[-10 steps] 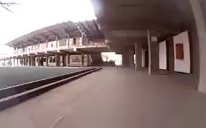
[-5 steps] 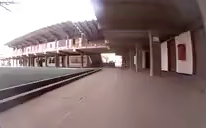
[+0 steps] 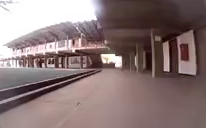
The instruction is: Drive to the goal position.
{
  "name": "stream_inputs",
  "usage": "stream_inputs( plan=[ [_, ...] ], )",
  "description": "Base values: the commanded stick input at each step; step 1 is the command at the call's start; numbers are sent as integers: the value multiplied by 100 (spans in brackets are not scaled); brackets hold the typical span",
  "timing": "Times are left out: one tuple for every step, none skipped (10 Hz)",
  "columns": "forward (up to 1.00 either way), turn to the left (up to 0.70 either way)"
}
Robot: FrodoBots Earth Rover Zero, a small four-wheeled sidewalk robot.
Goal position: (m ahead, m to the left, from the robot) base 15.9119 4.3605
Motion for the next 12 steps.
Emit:
stream_inputs(
  plan=[
    [50, 0],
    [50, 0],
    [50, 0],
    [50, 0],
    [50, -50],
    [50, -50],
    [50, -50],
    [50, -27],
    [50, -3],
    [50, 0],
    [50, 0],
    [50, 0]
  ],
)
